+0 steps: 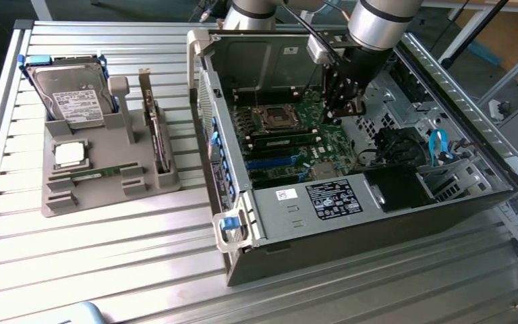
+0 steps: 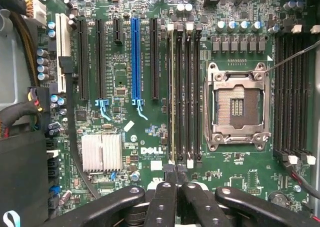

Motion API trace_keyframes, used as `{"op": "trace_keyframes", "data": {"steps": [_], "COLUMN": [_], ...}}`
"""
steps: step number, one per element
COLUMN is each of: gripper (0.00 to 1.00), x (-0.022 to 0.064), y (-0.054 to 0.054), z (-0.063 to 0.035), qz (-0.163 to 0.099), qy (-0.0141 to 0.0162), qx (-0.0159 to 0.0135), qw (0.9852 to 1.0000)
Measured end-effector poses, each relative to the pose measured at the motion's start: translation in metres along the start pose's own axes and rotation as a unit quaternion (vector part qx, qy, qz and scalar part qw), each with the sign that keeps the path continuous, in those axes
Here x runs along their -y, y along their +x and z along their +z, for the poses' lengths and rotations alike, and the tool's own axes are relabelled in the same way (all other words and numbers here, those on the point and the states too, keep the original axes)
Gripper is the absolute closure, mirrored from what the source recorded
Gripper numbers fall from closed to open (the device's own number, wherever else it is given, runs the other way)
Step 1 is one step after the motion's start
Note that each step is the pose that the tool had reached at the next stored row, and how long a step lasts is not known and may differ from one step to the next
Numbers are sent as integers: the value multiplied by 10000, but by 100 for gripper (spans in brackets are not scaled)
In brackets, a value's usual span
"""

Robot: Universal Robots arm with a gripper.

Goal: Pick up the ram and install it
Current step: 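Press down the ram until it locks into place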

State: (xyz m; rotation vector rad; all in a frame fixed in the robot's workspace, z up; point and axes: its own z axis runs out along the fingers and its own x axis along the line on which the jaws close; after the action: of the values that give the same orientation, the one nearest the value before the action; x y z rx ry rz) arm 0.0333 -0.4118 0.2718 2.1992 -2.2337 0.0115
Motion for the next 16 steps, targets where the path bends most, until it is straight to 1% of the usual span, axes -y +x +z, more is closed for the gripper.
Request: {"op": "trace_keyframes", "data": {"steps": [16], "gripper": [89], "x": [0], "y": [-2], "z": [194], "qz": [10], "qy": [0], "qx": [0], "qw": [10000]}}
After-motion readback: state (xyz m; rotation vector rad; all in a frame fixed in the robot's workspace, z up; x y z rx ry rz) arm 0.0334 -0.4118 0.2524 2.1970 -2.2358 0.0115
